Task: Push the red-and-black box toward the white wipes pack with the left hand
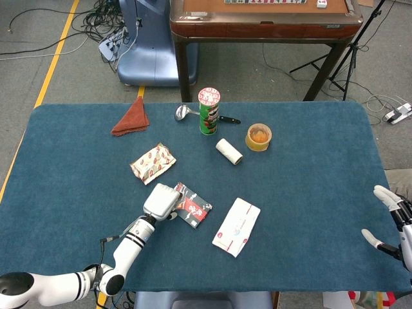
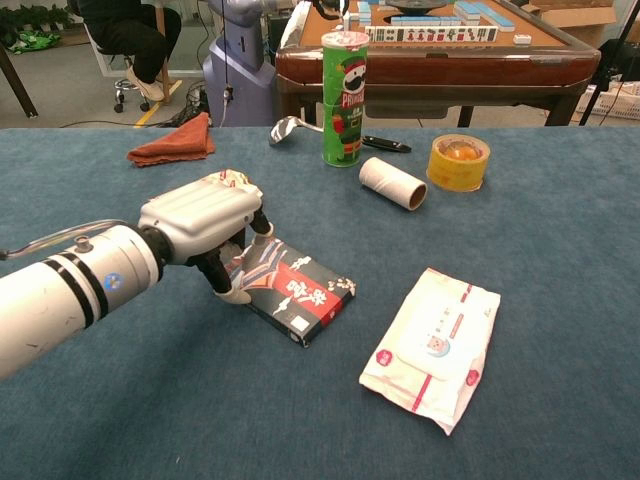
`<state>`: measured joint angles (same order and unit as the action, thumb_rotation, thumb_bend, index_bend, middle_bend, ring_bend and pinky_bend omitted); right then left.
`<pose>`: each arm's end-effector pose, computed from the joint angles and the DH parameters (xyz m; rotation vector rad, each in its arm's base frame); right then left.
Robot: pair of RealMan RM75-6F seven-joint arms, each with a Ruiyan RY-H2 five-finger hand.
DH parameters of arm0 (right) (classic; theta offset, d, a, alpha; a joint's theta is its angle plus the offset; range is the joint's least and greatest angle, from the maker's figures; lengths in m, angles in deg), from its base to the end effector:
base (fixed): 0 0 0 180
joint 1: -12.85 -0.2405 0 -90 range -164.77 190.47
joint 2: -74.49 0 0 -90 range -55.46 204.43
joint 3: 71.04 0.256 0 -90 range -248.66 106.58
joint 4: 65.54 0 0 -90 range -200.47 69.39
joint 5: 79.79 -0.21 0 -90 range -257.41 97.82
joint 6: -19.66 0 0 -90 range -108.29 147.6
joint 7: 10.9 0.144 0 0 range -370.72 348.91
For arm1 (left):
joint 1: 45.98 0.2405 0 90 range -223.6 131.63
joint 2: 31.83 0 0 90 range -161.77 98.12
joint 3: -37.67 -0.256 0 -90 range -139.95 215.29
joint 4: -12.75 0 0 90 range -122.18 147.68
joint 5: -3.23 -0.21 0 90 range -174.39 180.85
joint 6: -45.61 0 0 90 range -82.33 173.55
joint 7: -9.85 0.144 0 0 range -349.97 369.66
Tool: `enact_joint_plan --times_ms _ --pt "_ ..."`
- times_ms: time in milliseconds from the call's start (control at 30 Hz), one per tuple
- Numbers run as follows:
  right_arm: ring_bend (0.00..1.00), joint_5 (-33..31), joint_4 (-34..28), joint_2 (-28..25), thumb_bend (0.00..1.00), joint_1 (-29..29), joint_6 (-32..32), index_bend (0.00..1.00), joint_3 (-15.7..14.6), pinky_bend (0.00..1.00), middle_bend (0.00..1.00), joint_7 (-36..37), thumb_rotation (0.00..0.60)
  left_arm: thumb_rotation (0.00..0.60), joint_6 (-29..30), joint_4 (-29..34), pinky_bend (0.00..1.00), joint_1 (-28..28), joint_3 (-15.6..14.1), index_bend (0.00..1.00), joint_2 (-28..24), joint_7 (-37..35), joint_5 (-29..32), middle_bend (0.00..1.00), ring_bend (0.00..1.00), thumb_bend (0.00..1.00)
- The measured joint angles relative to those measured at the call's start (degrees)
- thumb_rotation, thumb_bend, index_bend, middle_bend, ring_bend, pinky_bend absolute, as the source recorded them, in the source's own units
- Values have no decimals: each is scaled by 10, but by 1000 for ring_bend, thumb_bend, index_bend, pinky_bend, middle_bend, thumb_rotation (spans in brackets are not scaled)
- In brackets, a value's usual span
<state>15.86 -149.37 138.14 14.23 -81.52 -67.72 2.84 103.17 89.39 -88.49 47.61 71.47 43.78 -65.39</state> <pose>-0.3154 -0.1434 0.2007 1.3143 -0.7531 1.1644 -0.1138 0.3186 -0.0826 -1.9746 -0.7058 -0.8917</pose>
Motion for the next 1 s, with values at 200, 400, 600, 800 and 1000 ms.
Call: enact_joint_plan --times_ms 200,400,600,800,1000 --pt "199 -1 1 -1 61 2 -4 177 1 353 210 6 600 600 -6 -16 1000 -14 6 848 14 0 6 1000 873 0" --pt "199 -1 2 -2 61 3 -6 177 2 353 210 9 600 600 -6 -30 1000 -24 12 849 23 5 10 1000 873 0" --pt "199 -5 2 0 61 6 -13 177 6 353 210 4 600 600 -4 -41 1000 -33 16 849 34 9 13 1000 873 0" --pt "199 -8 2 3 61 8 -18 176 9 353 210 2 600 600 -3 -52 1000 -41 22 849 42 10 18 1000 873 0" --pt "198 -10 3 2 61 10 -21 176 11 353 210 5 600 600 -6 -63 1000 -53 27 849 50 11 20 1000 873 0"
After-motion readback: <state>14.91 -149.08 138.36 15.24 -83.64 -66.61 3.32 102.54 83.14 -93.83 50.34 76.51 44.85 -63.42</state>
